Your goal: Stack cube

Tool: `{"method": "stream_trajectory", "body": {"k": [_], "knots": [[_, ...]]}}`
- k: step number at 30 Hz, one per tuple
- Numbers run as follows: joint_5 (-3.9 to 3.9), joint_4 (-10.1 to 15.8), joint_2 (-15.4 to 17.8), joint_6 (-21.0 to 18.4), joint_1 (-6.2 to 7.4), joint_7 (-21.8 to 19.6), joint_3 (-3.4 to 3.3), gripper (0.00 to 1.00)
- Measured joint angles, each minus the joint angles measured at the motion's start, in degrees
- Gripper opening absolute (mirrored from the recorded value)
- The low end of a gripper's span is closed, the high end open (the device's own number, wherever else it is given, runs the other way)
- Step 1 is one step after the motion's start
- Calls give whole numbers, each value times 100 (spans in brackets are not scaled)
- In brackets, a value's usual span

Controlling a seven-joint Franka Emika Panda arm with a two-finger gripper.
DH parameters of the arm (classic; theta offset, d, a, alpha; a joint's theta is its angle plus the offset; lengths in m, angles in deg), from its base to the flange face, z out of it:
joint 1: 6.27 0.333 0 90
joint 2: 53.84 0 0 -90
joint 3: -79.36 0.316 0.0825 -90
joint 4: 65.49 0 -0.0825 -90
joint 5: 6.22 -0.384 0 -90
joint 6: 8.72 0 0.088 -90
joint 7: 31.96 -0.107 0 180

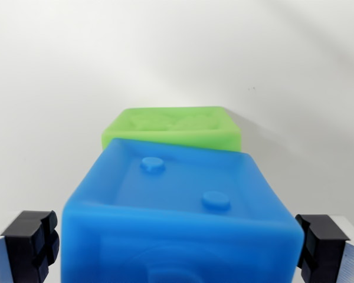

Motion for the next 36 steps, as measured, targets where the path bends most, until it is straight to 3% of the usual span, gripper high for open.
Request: {"method": "stream_trajectory", "body": {"k": [17, 36], "knots": [[0, 4, 48, -40, 1, 0, -2, 100], [46, 51, 699, -621, 32, -25, -46, 100]]}}
